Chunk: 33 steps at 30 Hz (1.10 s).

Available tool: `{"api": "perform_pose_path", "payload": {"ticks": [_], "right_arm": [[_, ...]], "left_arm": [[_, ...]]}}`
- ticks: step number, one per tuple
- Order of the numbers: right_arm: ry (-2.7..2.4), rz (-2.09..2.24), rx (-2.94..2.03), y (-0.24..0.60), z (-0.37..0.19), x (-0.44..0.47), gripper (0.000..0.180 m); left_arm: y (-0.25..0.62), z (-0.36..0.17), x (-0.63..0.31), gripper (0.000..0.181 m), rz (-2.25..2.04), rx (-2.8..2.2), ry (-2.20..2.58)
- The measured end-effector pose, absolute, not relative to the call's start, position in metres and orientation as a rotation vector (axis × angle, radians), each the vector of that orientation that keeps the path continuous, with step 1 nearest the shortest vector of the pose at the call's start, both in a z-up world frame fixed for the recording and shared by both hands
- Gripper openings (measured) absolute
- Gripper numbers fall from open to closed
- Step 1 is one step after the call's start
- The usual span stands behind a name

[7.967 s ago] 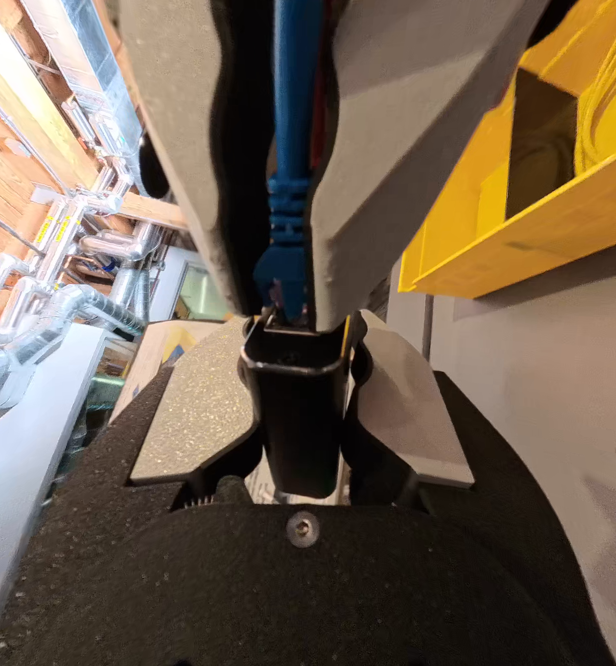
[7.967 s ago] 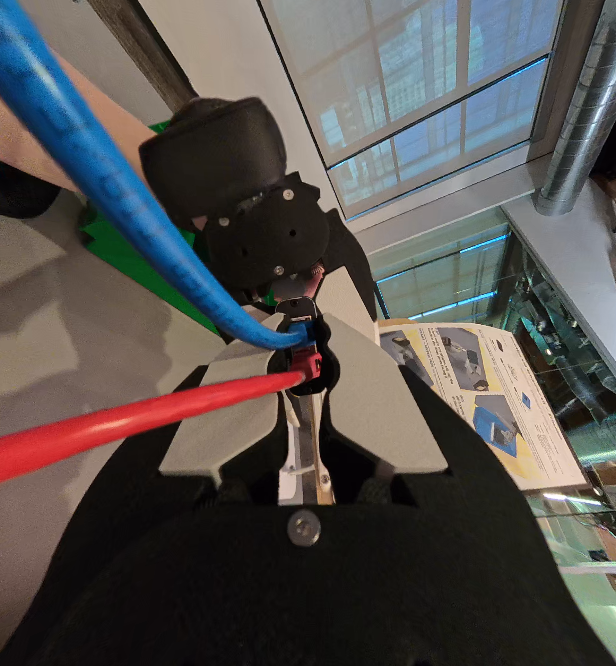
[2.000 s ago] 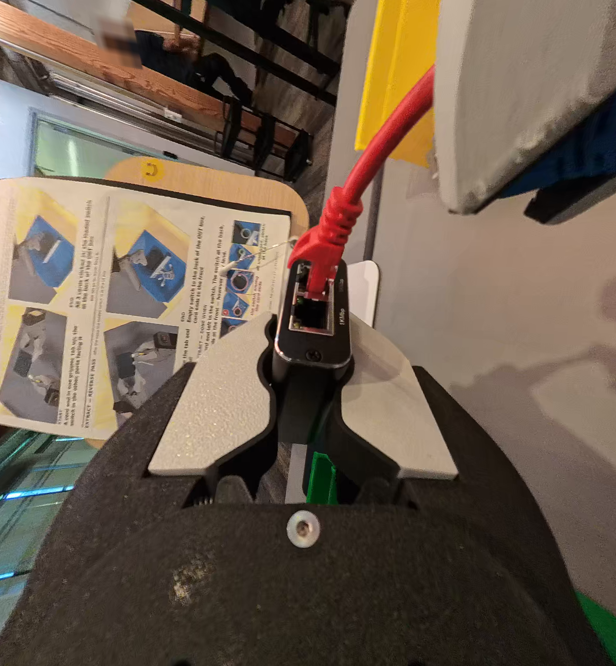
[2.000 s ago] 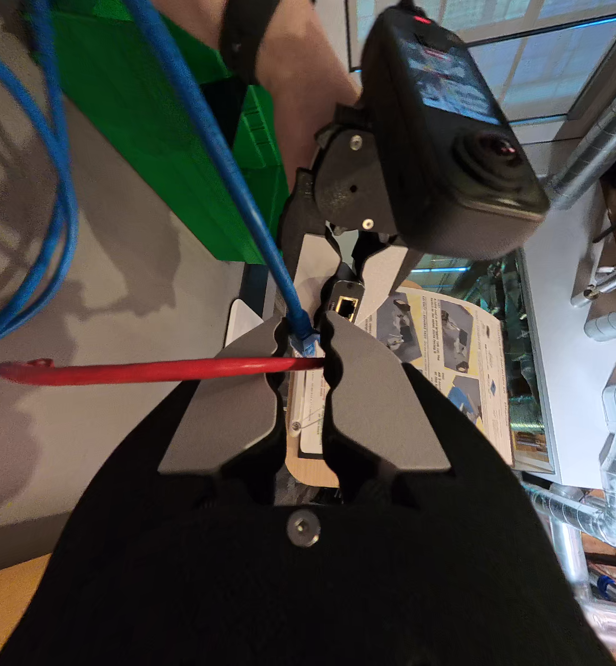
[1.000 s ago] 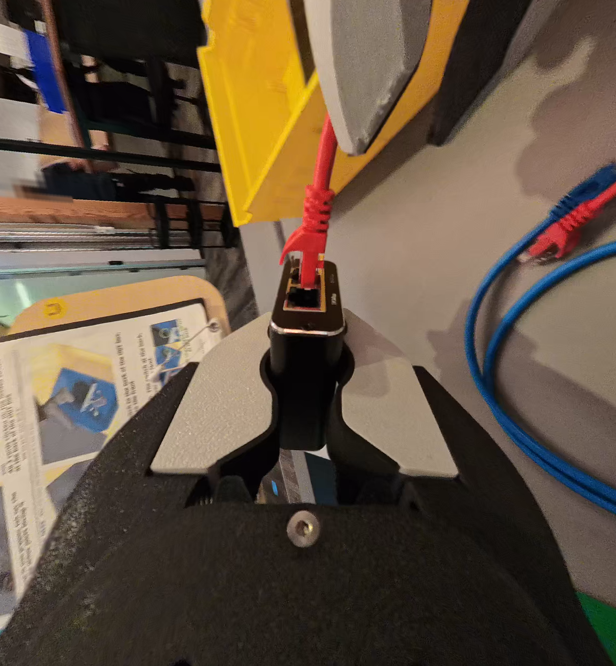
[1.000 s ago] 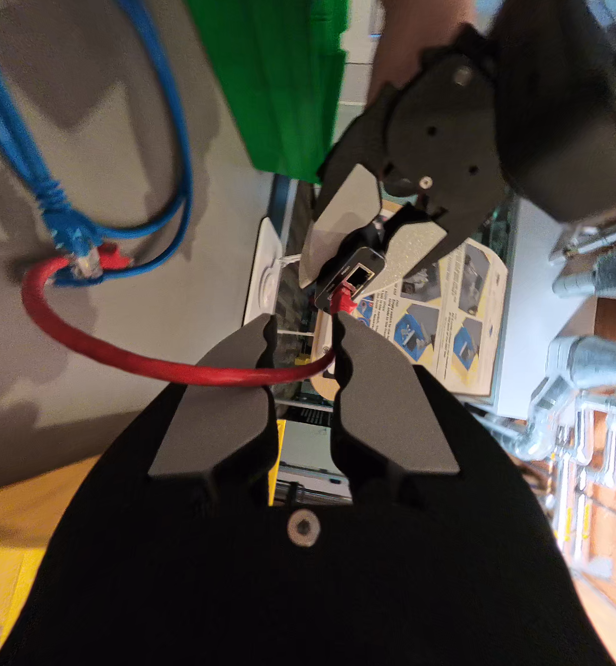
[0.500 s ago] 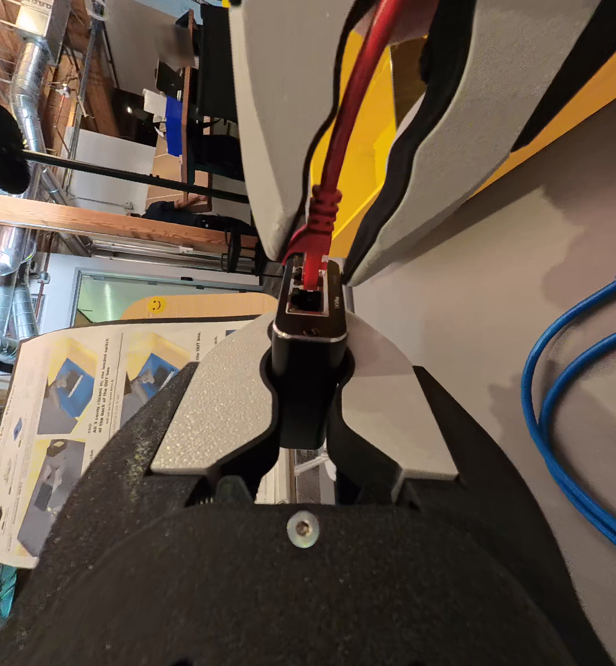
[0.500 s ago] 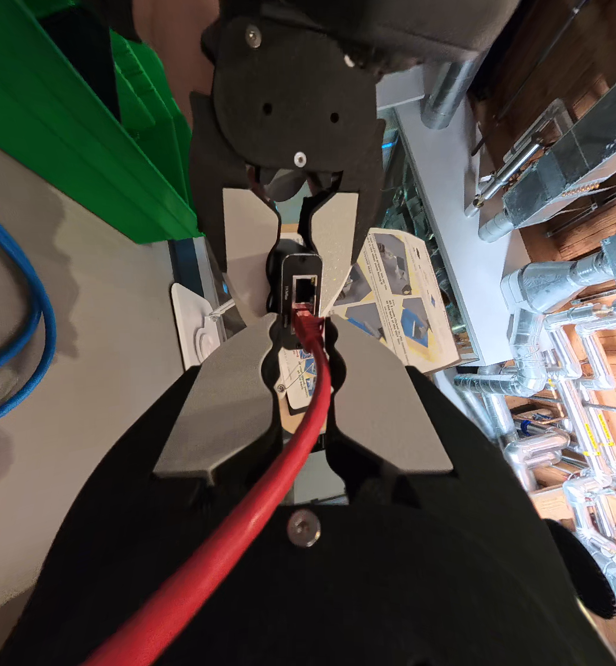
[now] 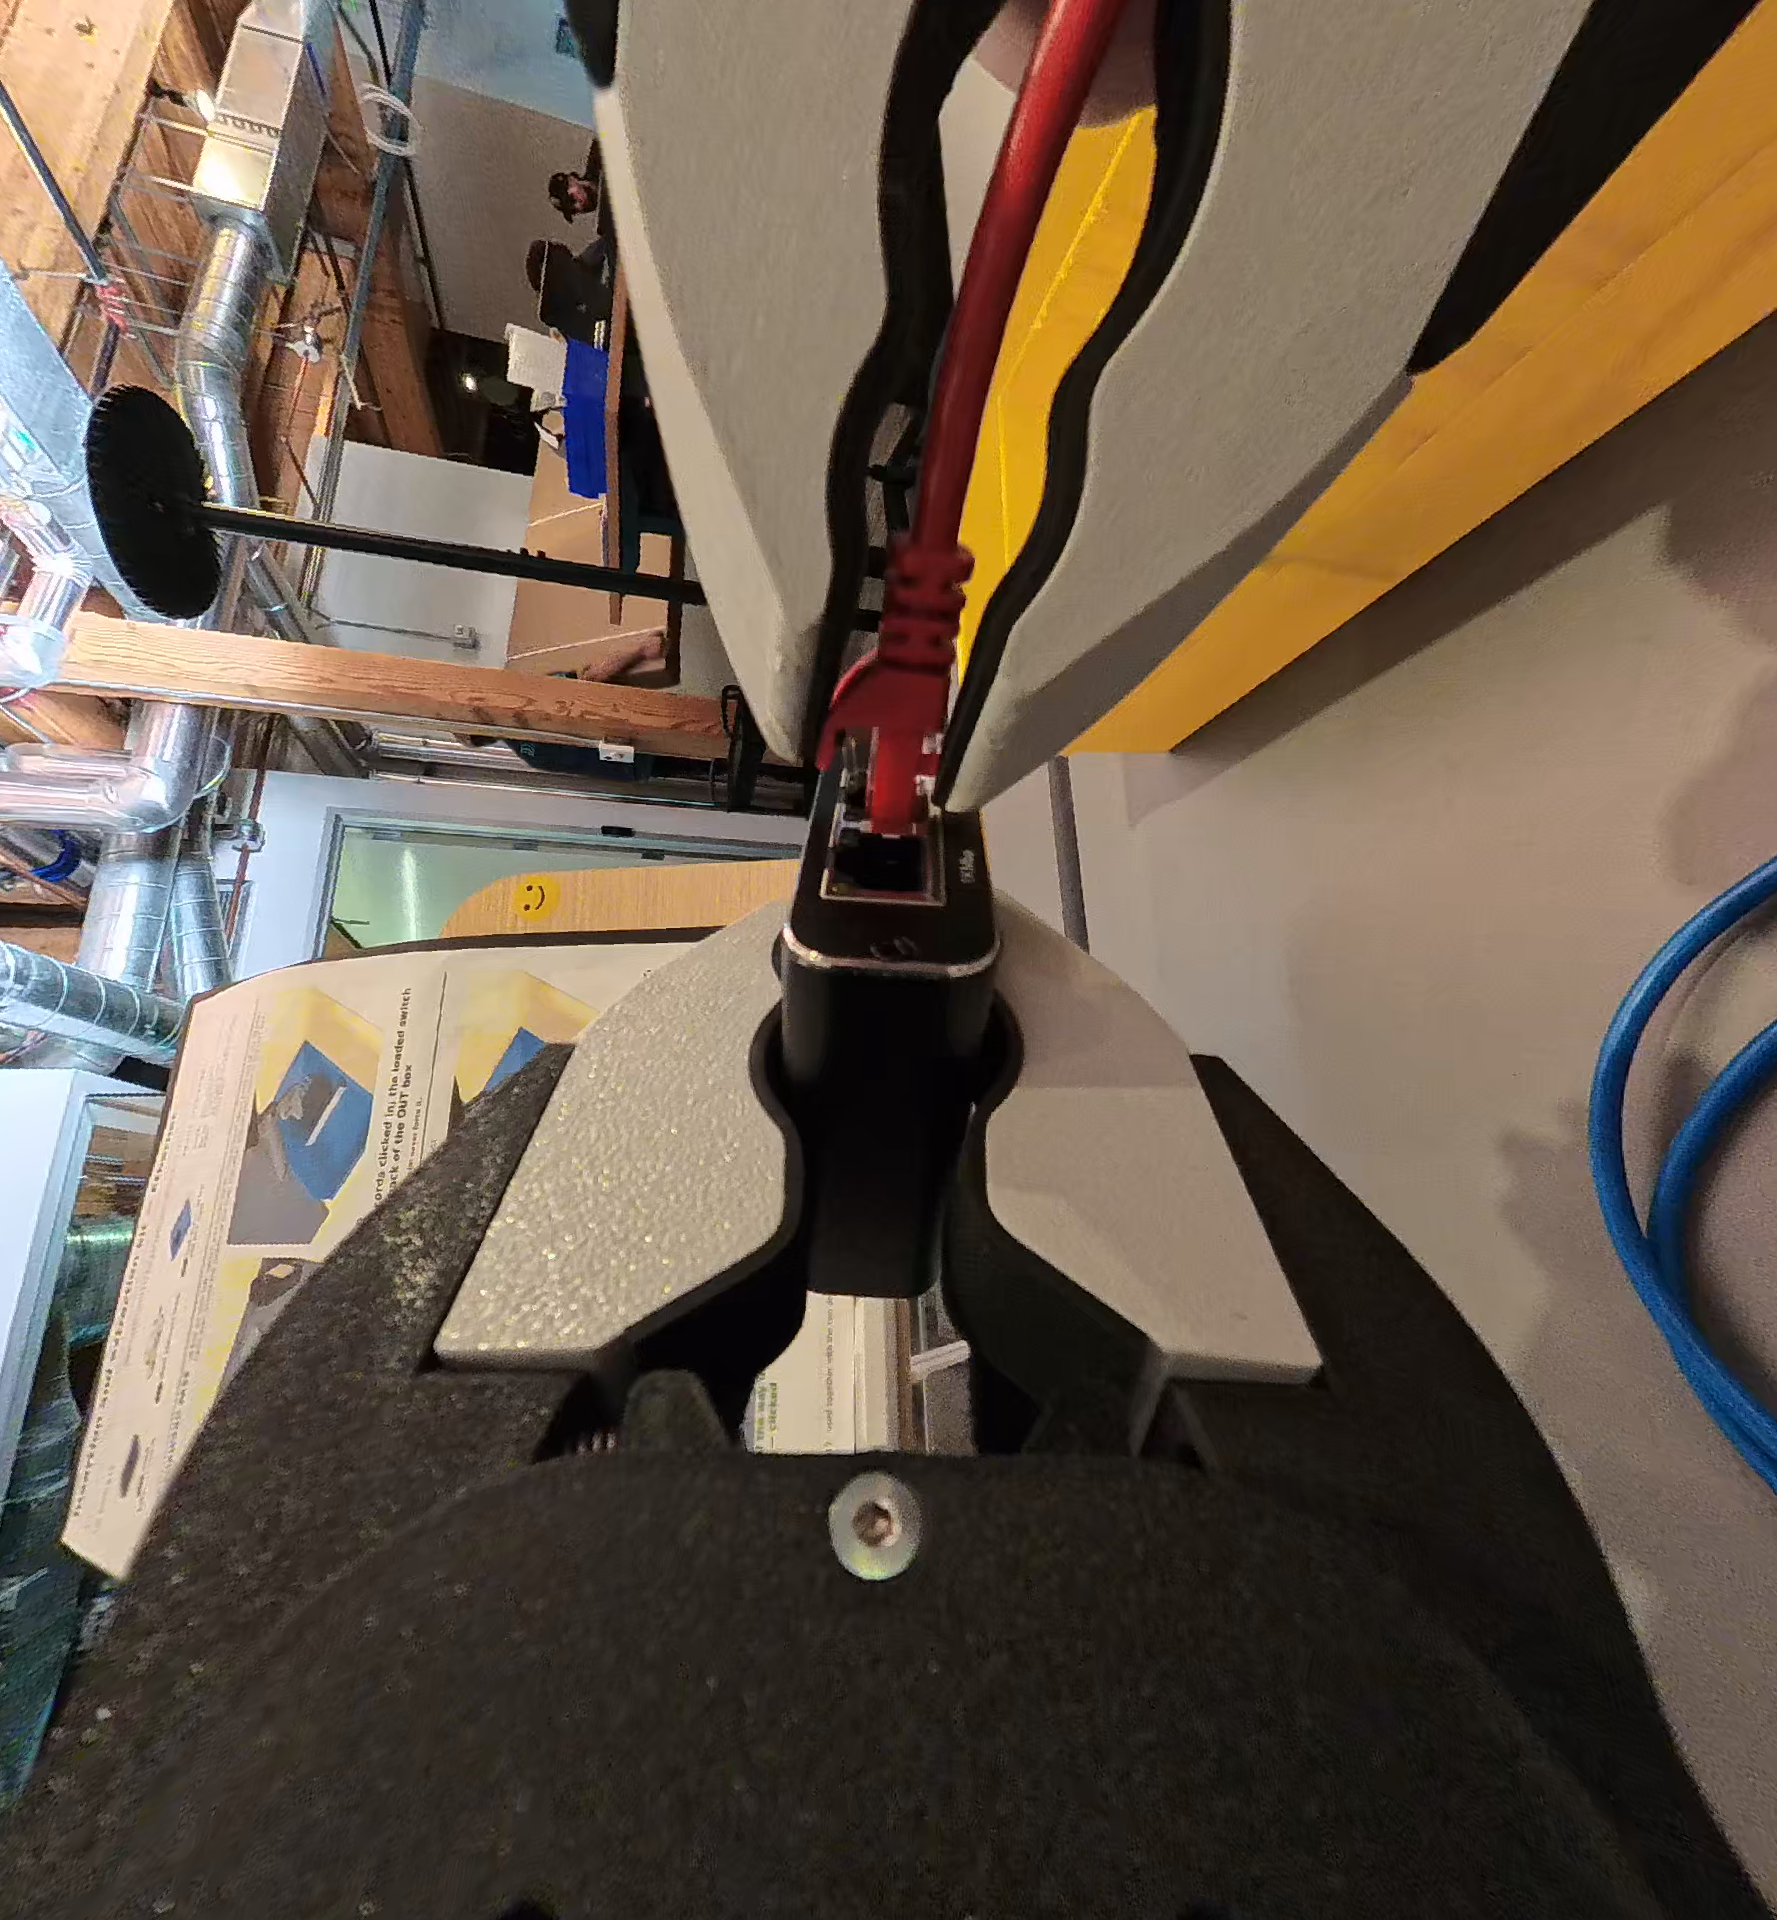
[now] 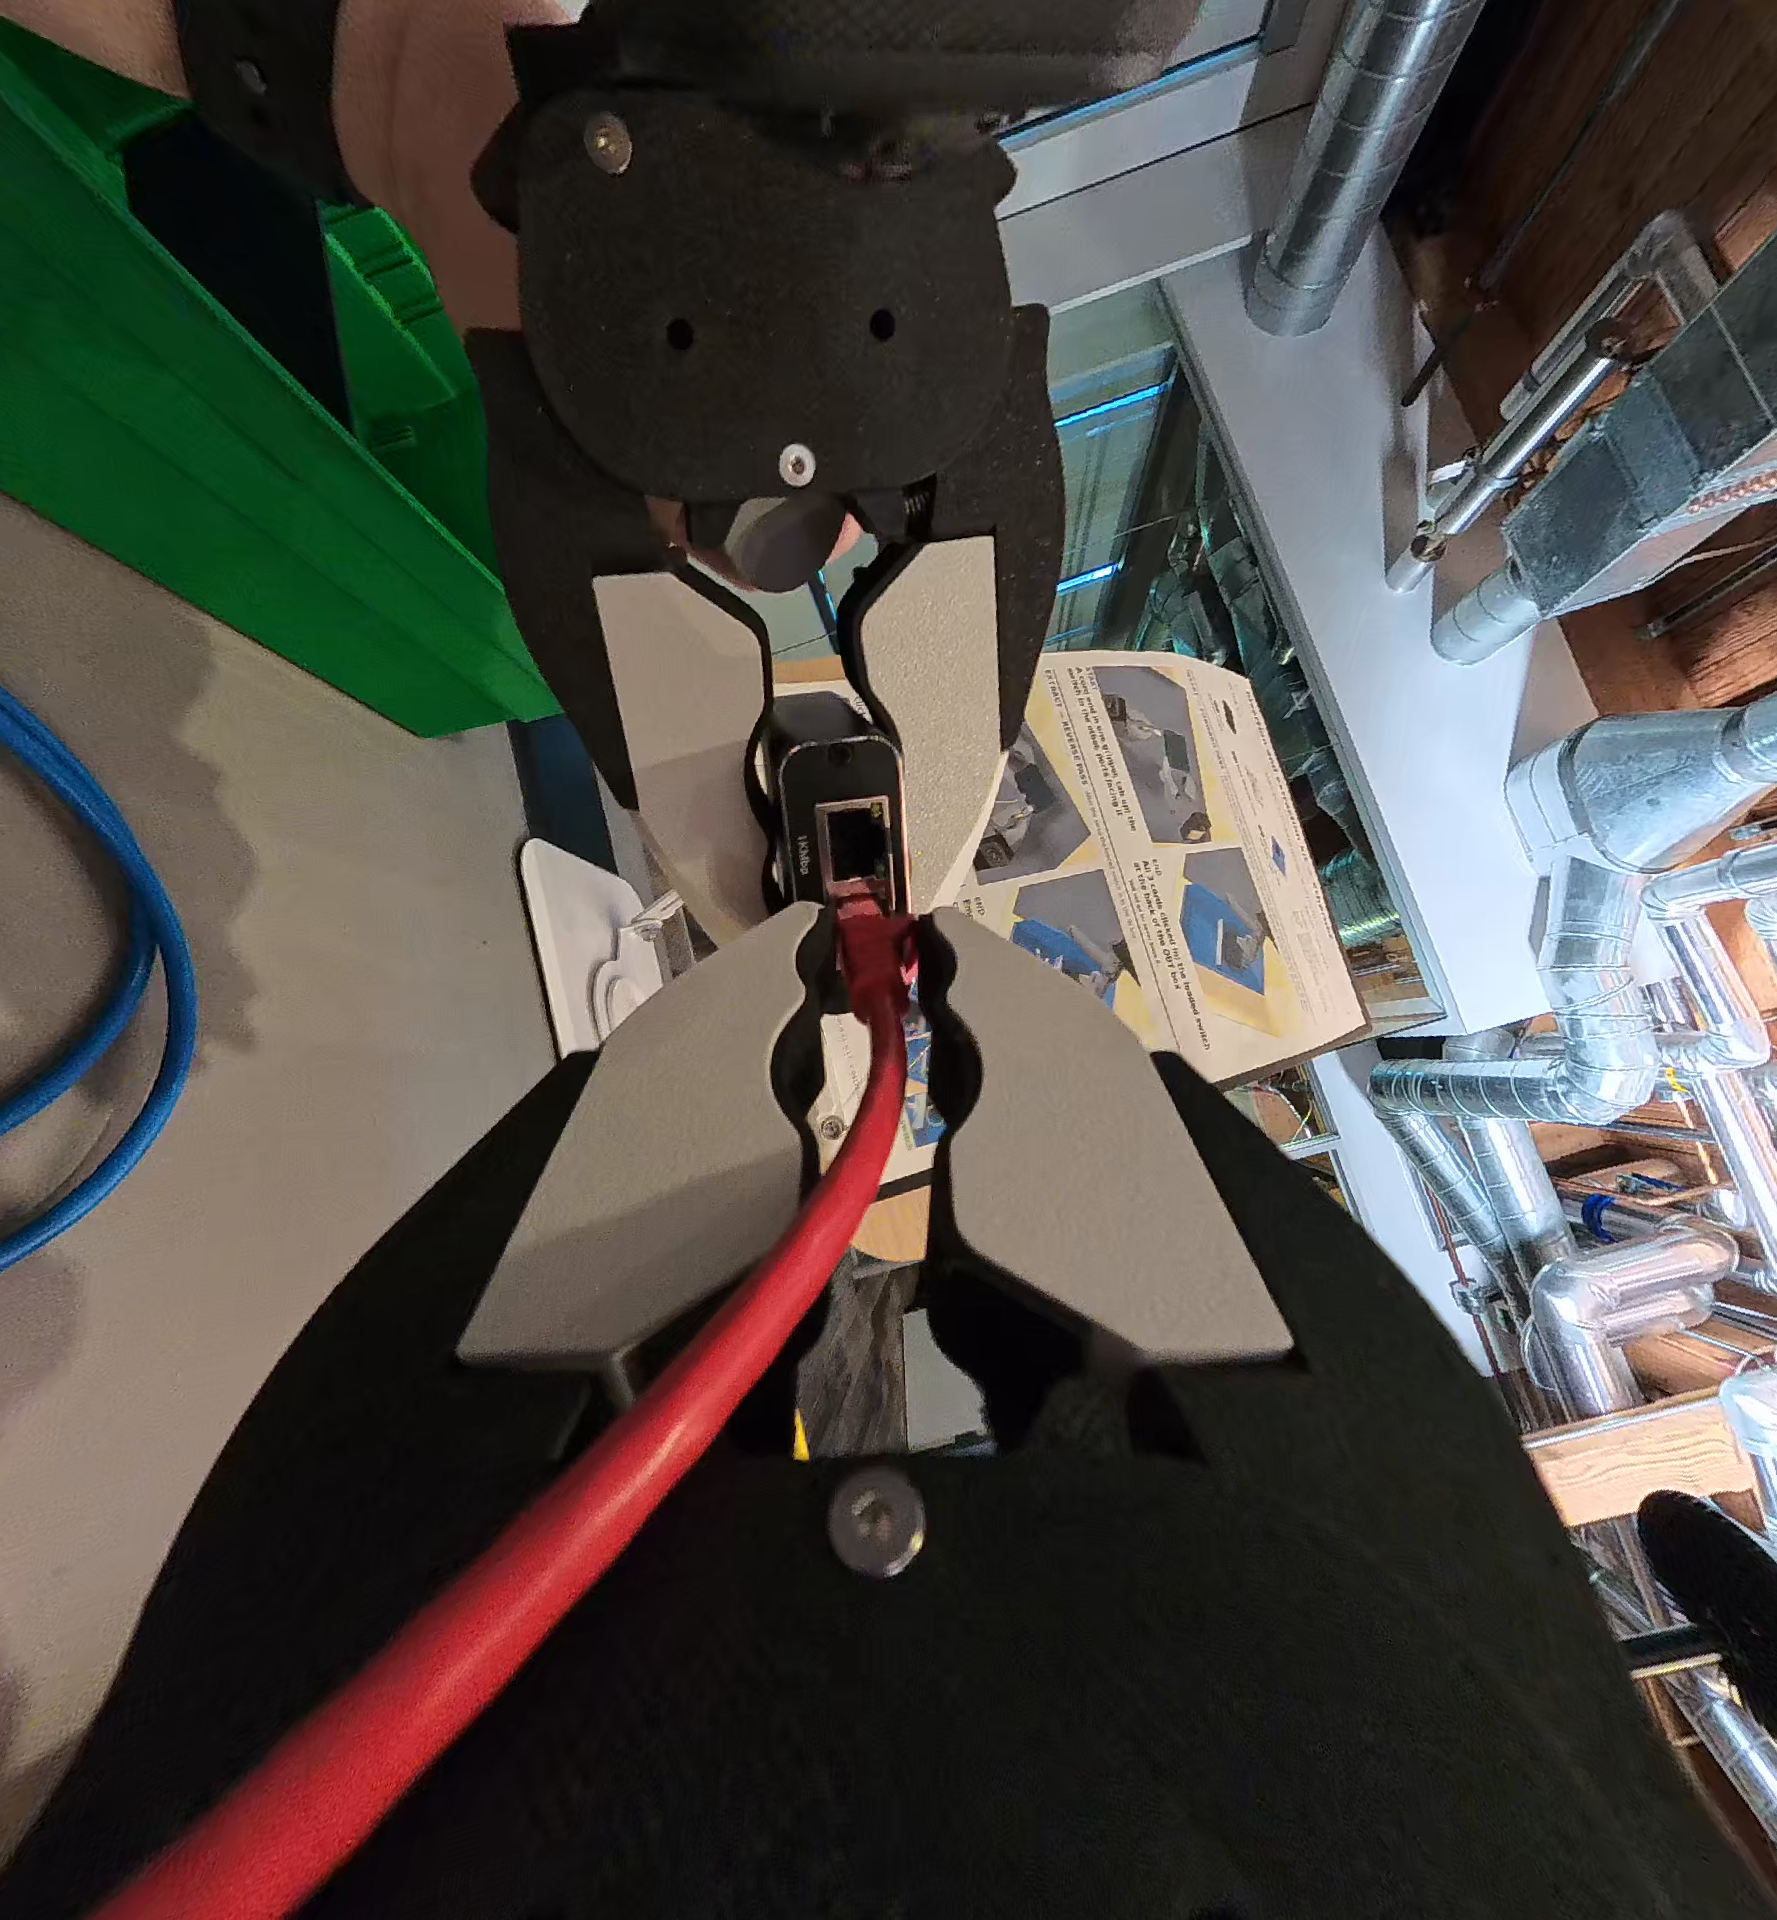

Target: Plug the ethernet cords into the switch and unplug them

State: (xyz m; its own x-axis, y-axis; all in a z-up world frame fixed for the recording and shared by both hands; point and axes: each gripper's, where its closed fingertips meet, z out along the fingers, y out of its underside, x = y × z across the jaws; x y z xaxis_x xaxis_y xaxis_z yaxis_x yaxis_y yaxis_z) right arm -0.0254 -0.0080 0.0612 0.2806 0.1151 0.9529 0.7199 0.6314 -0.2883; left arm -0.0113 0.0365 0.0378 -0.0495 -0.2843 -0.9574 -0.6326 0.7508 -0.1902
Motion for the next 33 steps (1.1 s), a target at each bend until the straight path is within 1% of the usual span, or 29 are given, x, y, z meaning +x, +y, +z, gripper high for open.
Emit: {"api": "perform_pose_path", "payload": {"ticks": [7,13,20,28,33], "right_arm": [[-1.288,-0.512,-0.867,-0.006,0.056,-0.023,0.014],[-1.324,-0.431,-0.917,-0.009,0.056,-0.017,0.013],[-1.51,-0.344,-1.13,0.0,0.033,-0.01,0.013],[-1.58,-0.263,-1.241,-0.005,0.033,-0.011,0.014],[-1.575,-0.238,-1.26,-0.008,0.042,-0.013,0.014]], "left_arm": [[0.038,0.037,-0.009,0.026,0.379,-0.734,1.638],[0.038,0.043,-0.002,0.027,0.418,-0.7,1.572],[0.048,0.014,0.001,0.028,0.378,-0.86,1.685],[0.044,0.012,0.001,0.028,0.32,-0.881,1.707],[0.043,0.022,-0.002,0.028,0.333,-0.877,1.681]]}}
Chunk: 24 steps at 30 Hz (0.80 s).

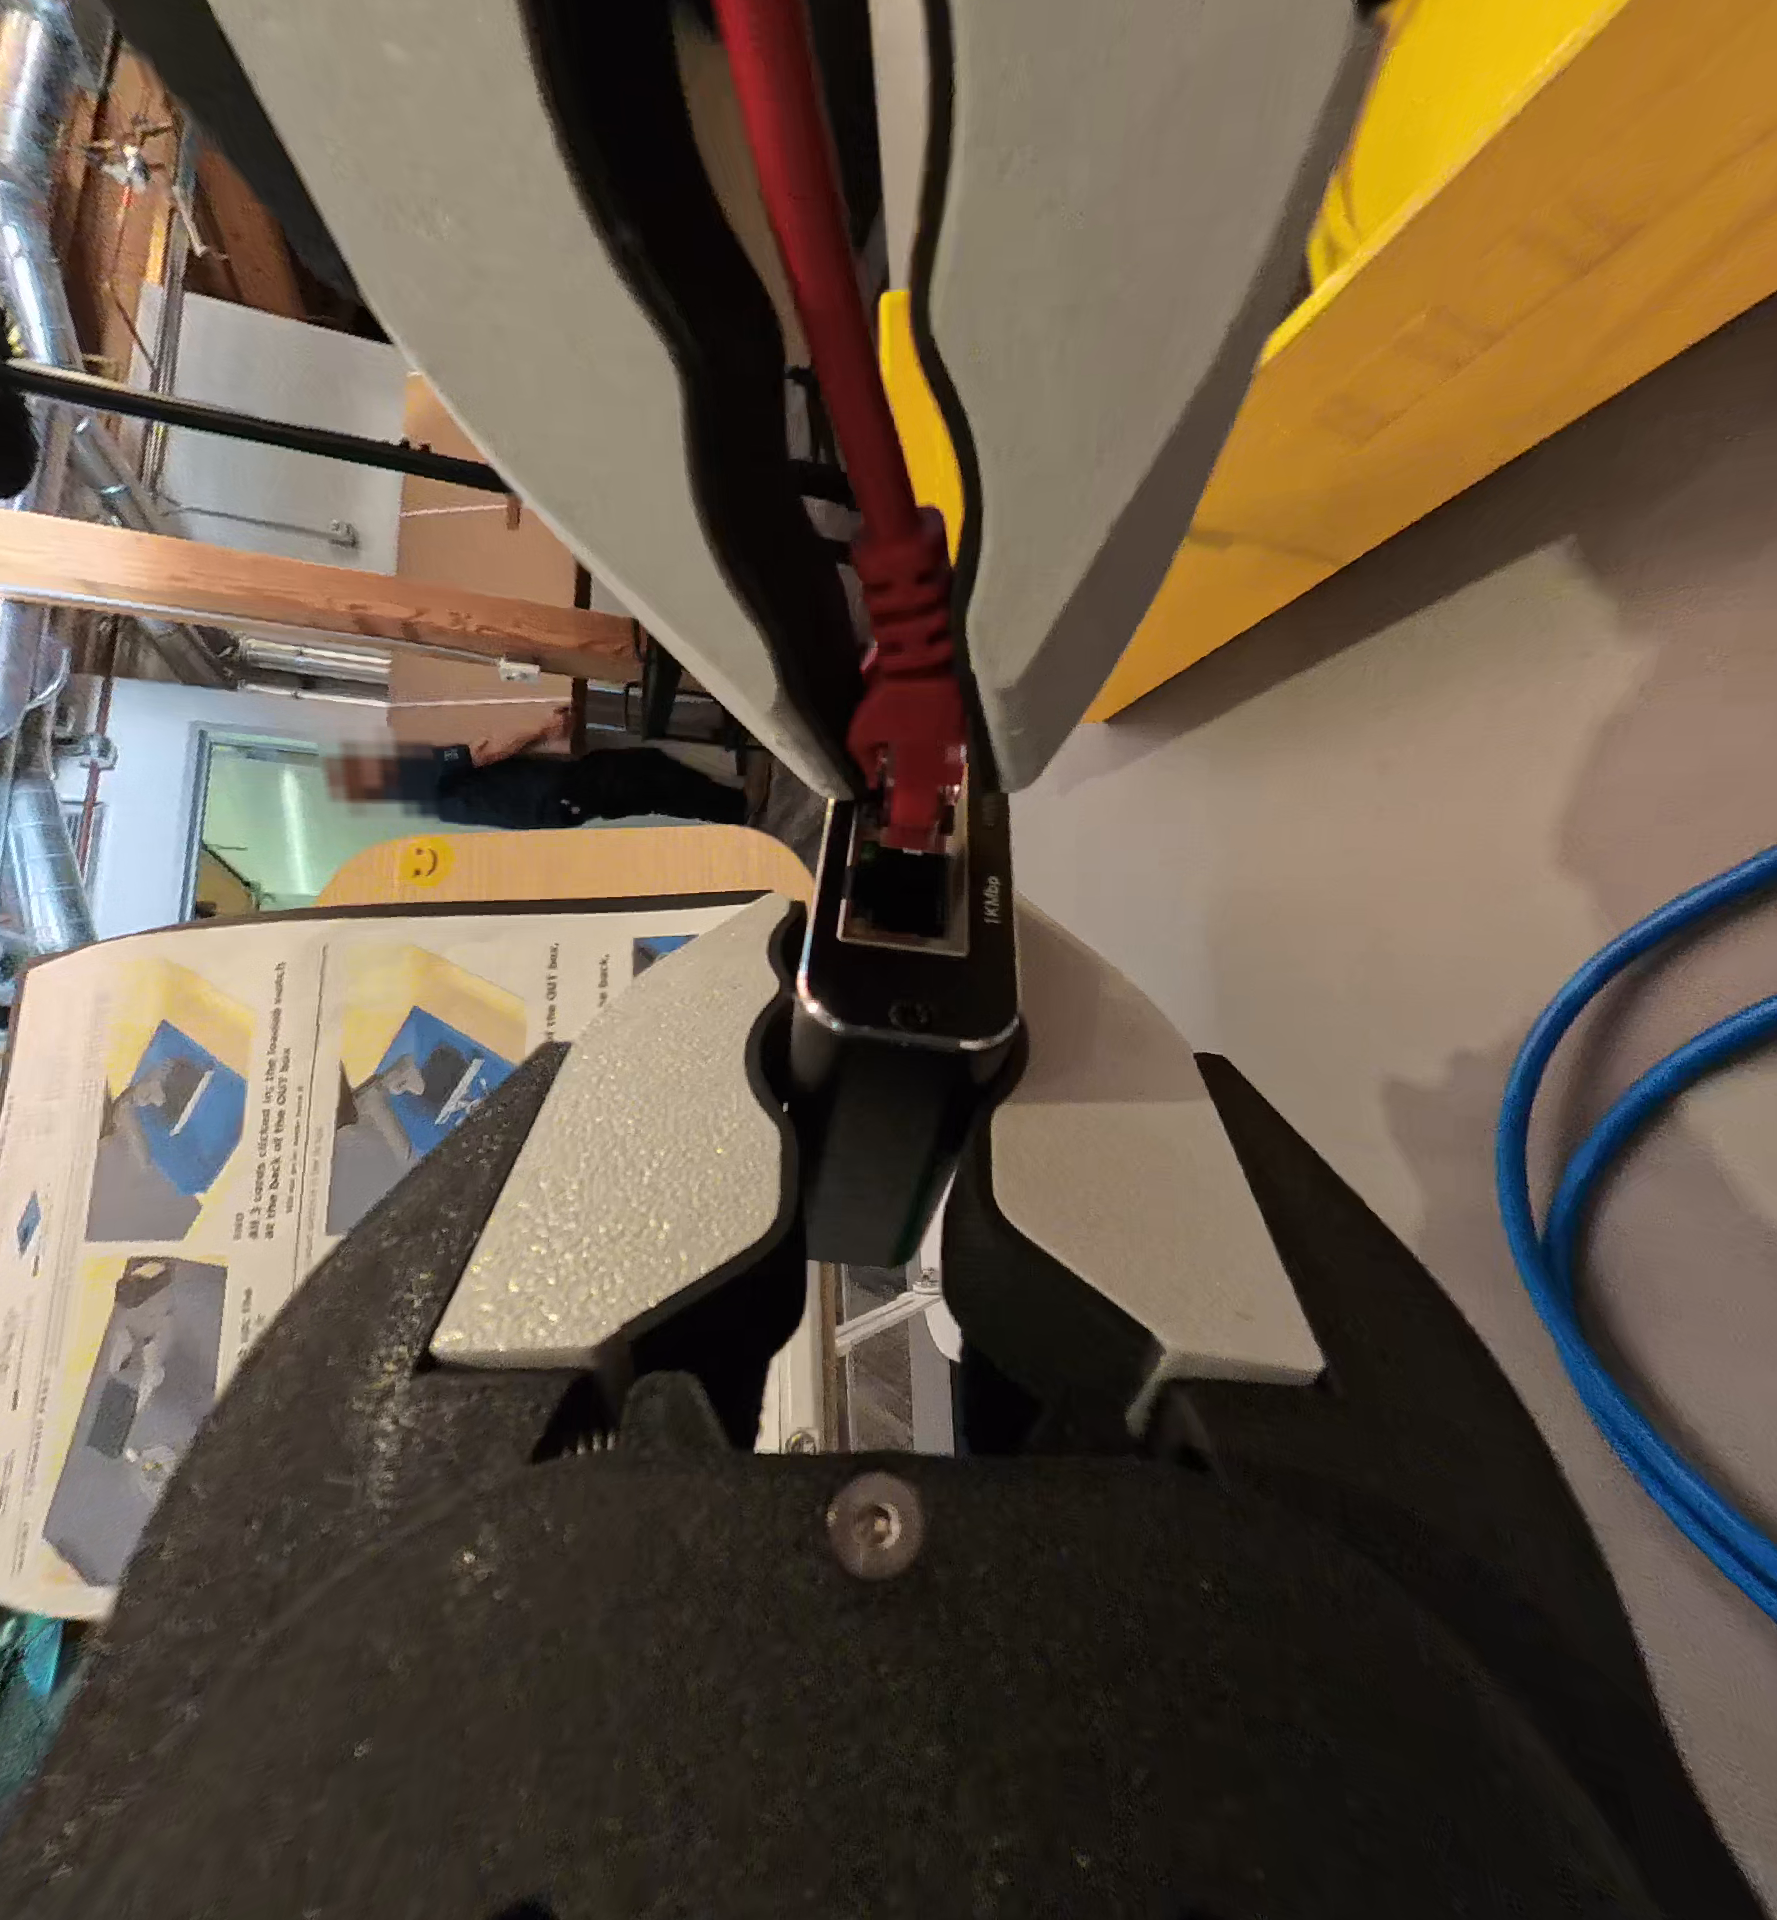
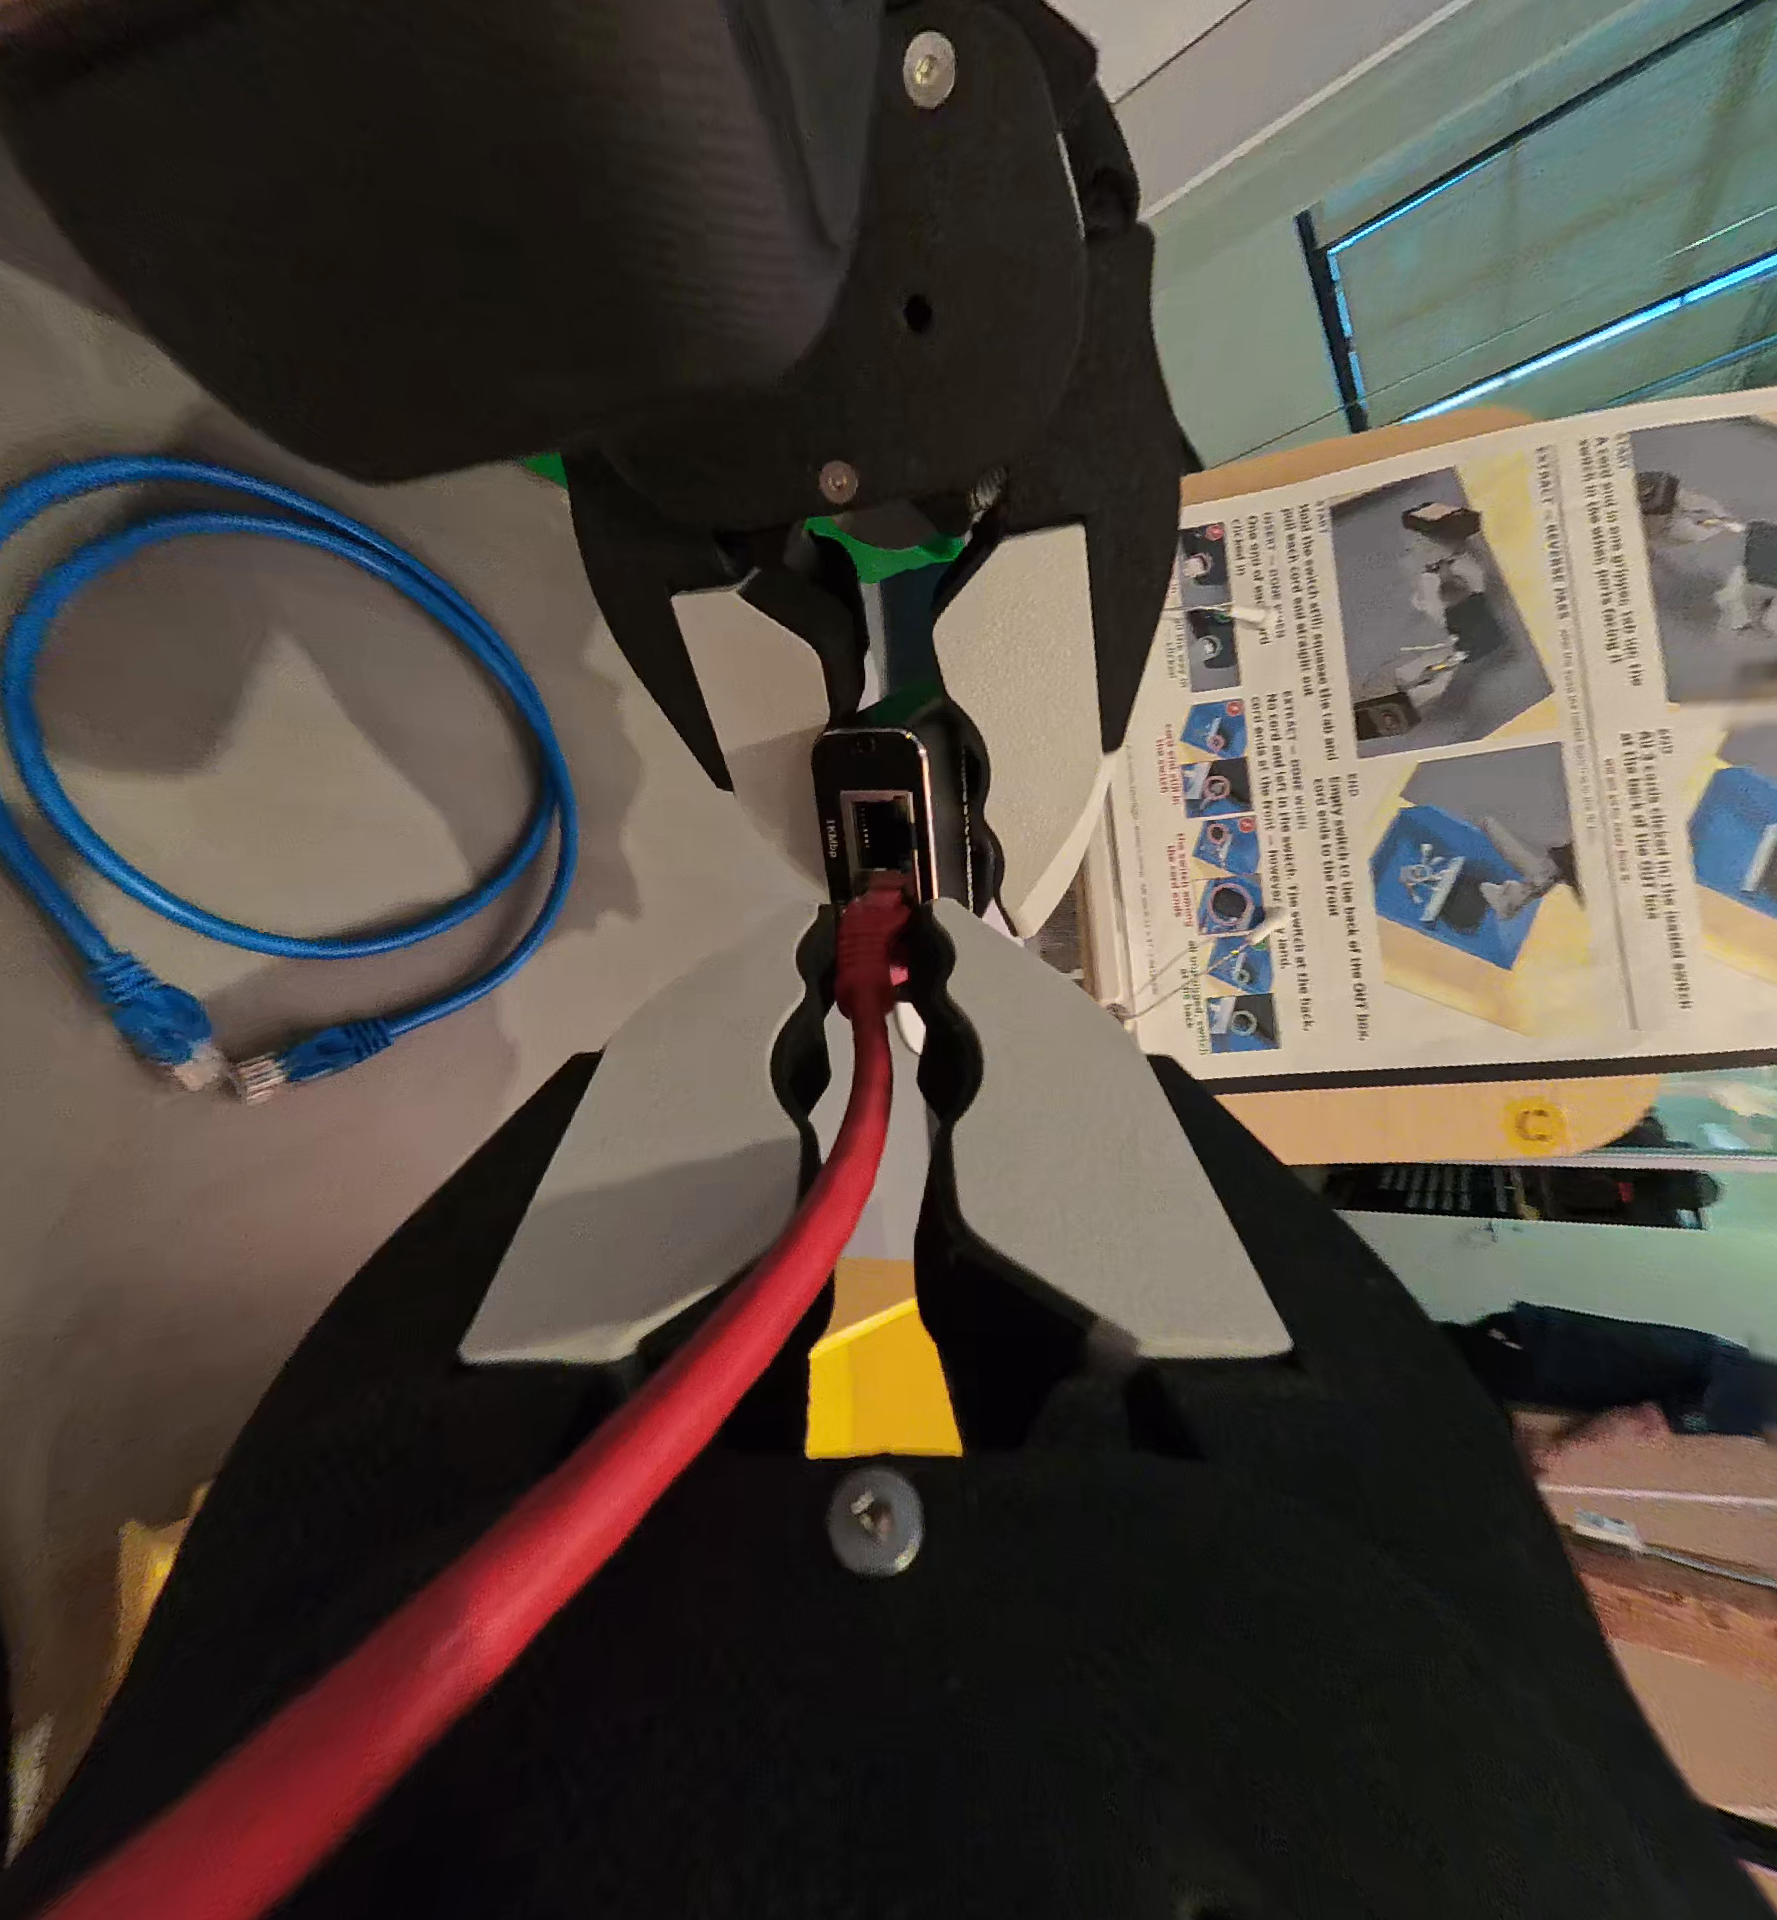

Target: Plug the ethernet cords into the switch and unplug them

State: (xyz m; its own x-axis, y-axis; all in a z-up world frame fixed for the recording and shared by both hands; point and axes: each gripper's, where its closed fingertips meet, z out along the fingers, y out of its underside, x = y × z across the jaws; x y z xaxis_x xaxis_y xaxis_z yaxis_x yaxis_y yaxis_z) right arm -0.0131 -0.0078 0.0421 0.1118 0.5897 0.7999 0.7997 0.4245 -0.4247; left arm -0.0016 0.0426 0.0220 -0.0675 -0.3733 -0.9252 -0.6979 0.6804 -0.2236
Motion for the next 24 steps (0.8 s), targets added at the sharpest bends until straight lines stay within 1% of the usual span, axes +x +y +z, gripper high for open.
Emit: {"api": "perform_pose_path", "payload": {"ticks": [9,12,15,20,24], "right_arm": [[-1.583,-0.258,-1.296,-0.015,0.04,-0.01,0.014],[-1.504,-0.194,-1.229,-0.018,0.058,-0.009,0.013],[-1.469,-0.176,-1.173,-0.022,0.074,-0.011,0.013],[-1.518,-0.184,-1.143,-0.026,0.072,-0.01,0.013],[-1.546,-0.189,-1.109,-0.031,0.067,-0.007,0.014]], "left_arm": [[0.036,0.018,0.004,0.028,0.279,-0.869,1.702],[0.032,0.035,0.008,0.027,0.27,-0.861,1.611],[0.027,0.055,0.011,0.033,0.242,-0.762,1.477],[0.022,0.055,0.019,0.039,0.27,-0.71,1.456],[0.015,0.052,0.024,0.033,0.302,-0.653,1.479]]}}
